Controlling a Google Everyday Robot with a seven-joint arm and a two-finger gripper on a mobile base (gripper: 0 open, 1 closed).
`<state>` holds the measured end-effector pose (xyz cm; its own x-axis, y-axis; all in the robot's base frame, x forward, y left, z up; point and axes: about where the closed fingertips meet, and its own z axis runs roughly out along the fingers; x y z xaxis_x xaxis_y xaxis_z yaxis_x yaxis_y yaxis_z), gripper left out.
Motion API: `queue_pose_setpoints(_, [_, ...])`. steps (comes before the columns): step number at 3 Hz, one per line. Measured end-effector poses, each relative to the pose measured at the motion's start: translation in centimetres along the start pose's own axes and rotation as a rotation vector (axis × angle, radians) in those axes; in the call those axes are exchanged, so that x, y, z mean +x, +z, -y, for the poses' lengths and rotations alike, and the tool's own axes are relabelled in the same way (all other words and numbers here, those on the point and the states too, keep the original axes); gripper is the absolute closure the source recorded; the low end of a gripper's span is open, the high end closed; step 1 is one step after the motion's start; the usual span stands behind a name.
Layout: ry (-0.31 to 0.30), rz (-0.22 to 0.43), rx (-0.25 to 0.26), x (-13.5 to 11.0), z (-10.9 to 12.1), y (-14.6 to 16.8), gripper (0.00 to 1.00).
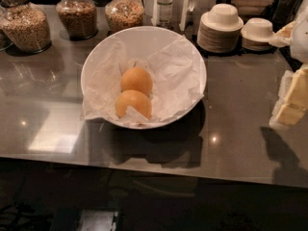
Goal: Pick orange from white bowl
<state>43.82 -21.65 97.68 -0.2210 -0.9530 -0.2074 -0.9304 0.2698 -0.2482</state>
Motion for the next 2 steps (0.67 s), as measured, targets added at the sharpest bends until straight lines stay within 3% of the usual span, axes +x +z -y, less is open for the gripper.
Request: queue_pose_setpoints(2, [0.0,0.012,0.002,-0.16,0.11,-0.02,0.0])
